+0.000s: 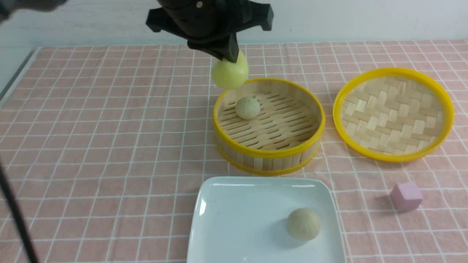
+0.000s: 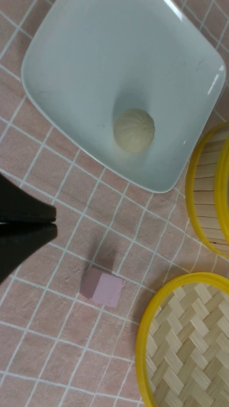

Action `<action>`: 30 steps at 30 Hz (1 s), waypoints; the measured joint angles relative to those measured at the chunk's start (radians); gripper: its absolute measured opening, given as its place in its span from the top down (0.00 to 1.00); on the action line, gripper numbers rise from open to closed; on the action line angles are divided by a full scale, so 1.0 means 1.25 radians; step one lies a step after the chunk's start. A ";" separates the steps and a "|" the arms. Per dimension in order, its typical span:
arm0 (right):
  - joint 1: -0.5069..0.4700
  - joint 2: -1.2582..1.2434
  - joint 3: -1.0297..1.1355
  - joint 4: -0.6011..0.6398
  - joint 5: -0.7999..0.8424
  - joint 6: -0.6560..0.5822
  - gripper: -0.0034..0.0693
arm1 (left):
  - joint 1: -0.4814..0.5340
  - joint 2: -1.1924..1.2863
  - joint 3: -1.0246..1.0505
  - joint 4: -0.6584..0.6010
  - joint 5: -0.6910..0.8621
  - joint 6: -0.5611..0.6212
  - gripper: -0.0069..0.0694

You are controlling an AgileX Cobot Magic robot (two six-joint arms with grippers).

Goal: Put the steamed buns into the plate on the pink tablecloth.
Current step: 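Carry the bun from the bamboo steamer to the plate with the left gripper, then reach into the bamboo steamer and grasp a bun with the left gripper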

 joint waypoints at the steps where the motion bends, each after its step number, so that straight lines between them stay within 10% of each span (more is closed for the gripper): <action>1: 0.000 0.000 0.000 0.000 -0.001 0.000 0.93 | -0.012 -0.011 0.025 0.001 0.009 0.000 0.88; 14: 0.000 0.000 0.000 0.003 -0.001 0.001 0.92 | -0.163 0.052 0.434 0.036 -0.273 -0.188 0.83; 25: 0.000 0.000 0.000 0.003 -0.002 0.001 0.91 | -0.163 0.136 0.412 0.079 -0.259 -0.305 0.38; 30: 0.000 0.000 0.000 0.002 -0.002 0.001 0.90 | -0.163 0.136 0.299 0.154 -0.152 -0.308 0.34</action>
